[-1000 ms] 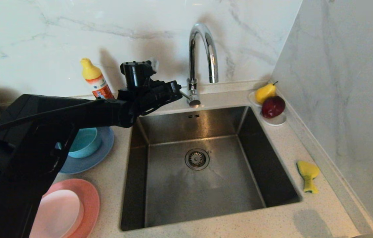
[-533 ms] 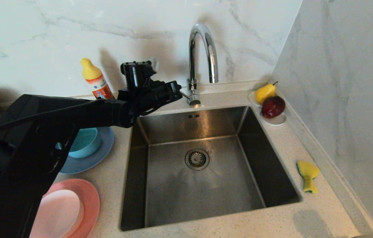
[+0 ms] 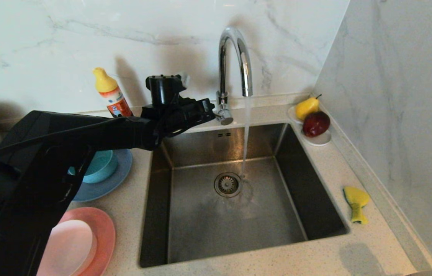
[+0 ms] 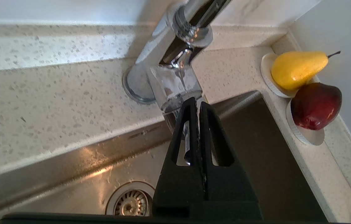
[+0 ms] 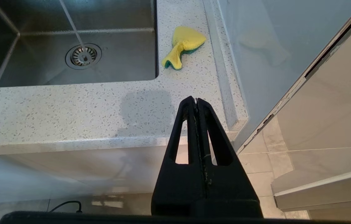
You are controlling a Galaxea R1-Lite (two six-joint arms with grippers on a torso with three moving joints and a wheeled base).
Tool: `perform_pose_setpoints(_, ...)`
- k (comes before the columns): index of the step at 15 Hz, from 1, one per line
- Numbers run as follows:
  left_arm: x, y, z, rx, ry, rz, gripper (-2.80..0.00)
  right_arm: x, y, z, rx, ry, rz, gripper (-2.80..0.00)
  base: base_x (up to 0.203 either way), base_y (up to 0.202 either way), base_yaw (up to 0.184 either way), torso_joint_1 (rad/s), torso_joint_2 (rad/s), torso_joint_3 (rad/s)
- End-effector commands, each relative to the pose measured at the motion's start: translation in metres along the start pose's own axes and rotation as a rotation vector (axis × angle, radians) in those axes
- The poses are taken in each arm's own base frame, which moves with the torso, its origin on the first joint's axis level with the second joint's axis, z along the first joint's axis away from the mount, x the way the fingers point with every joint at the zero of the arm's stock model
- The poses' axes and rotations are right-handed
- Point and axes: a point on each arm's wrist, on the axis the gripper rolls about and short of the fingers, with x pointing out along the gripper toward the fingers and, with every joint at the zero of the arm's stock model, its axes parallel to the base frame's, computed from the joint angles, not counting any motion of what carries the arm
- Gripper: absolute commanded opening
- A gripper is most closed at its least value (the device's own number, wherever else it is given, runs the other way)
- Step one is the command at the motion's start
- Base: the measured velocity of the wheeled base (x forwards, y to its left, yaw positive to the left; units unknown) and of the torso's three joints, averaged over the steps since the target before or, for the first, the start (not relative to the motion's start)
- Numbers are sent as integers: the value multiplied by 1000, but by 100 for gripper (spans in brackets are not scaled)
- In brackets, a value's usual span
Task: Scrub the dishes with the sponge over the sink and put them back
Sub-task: Turn on the faucet, then pick up a bowl and the sponge
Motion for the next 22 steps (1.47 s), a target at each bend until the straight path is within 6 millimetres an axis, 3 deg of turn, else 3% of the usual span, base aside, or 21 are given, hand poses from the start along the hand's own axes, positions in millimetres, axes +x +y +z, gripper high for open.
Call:
perform_pose_setpoints(1, -2, -2, 0, -2, 2, 0, -280, 0, 0, 0, 0, 0, 1, -280, 0, 0, 0, 0, 0, 0)
perform_pose_setpoints(8, -15, -5, 3, -7, 38, 21, -280, 0, 0, 0, 0, 0, 1, -280, 0, 0, 0, 0, 0, 0)
perform_pose_setpoints(11, -19, -3, 32, 3, -63, 62, -280, 0, 0, 0, 0, 0, 1, -280, 0, 0, 0, 0, 0, 0)
perform_pose_setpoints(13, -35, -6, 57, 8, -122, 73, -280, 0, 0, 0, 0, 0, 1, -280, 0, 0, 0, 0, 0, 0)
perform_pose_setpoints(18, -107, -41, 126, 22, -313, 166, -280, 0, 0, 0, 0, 0, 1, -280, 0, 0, 0, 0, 0, 0)
perform_pose_setpoints(22, -206, -75, 166, 80, -434, 203, -280, 0, 0, 0, 0, -1, 1, -280, 0, 0, 0, 0, 0, 0)
